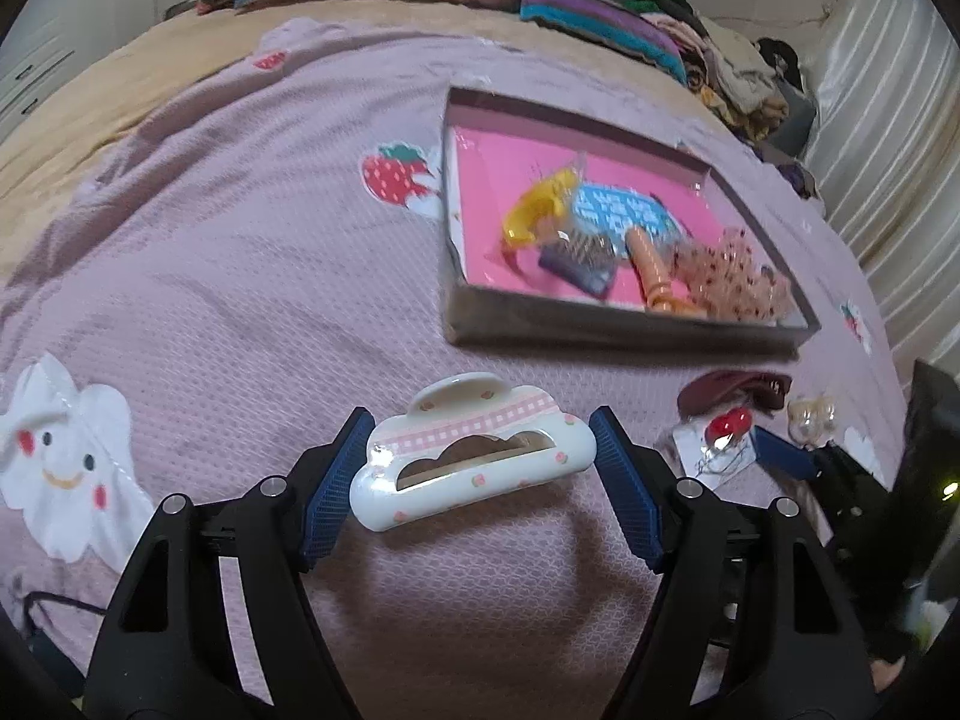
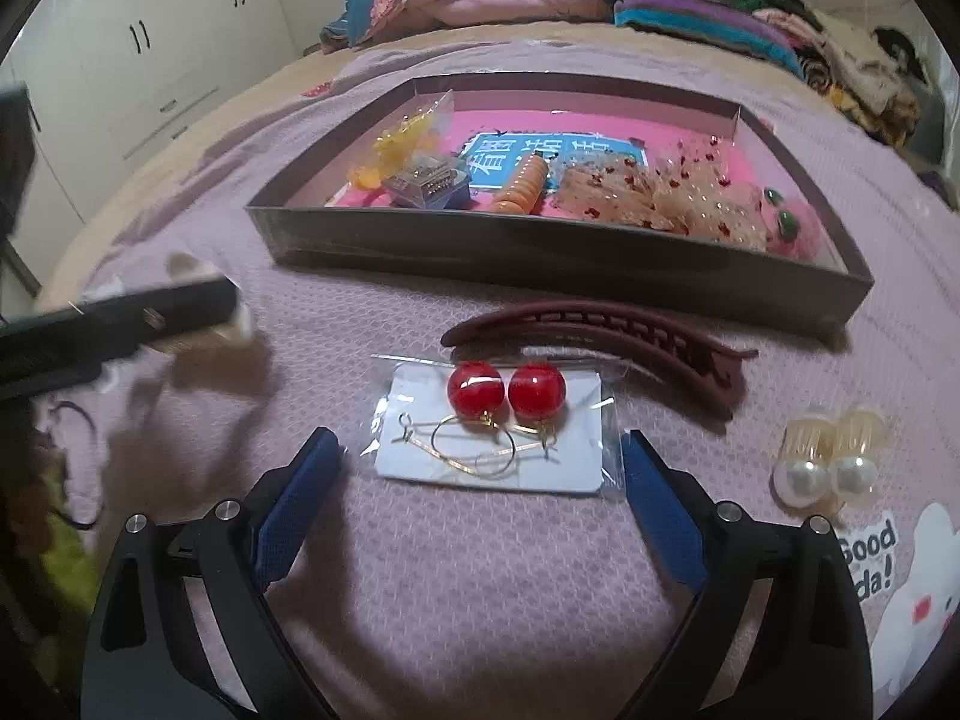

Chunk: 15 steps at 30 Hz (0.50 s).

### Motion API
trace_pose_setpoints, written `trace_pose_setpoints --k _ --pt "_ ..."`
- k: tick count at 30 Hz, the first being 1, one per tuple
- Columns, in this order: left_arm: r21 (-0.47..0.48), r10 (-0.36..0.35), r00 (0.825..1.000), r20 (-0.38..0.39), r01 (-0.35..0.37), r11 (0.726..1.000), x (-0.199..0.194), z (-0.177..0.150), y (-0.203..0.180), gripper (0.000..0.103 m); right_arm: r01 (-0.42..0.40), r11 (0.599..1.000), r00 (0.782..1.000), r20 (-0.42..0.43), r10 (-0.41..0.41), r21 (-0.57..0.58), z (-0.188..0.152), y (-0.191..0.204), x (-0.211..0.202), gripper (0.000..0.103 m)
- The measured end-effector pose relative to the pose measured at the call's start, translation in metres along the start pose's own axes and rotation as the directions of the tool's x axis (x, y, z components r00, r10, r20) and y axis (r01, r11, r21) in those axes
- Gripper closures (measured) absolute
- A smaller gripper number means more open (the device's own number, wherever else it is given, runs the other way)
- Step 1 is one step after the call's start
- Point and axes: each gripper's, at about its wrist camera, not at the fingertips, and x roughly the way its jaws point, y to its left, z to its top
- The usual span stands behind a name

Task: Organize jewelry
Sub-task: 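Grasp the white cloud claw clip with the left tool while the right tool grasps the red-bead earring card, then carry the cloud clip with the left tool while the right tool carries the earring card into the tray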

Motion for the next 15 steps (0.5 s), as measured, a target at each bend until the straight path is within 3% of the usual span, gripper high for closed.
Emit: trace_pose_setpoints --k 4,11,15 --pt "-0.006 -0.007 1.000 0.019 0.007 1.000 -0.009 0.004 0.002 0.038 -0.025 1.000 1.000 0.012 0.025 -0.004 0.000 0.000 -0.002 0.015" --pt "0.012 -0.020 0.998 0.053 0.020 1.000 -0.022 0.011 -0.006 0.038 -0.190 0.982 0.981 0.037 0.191 -0.006 0.001 -0.003 -0.036 0.015" --pt "0.034 -0.026 0.996 0.086 0.023 0.999 -0.035 0.019 -0.014 0.038 -0.238 0.971 0.970 0.060 0.237 0.000 0.001 -0.007 -0.058 0.015"
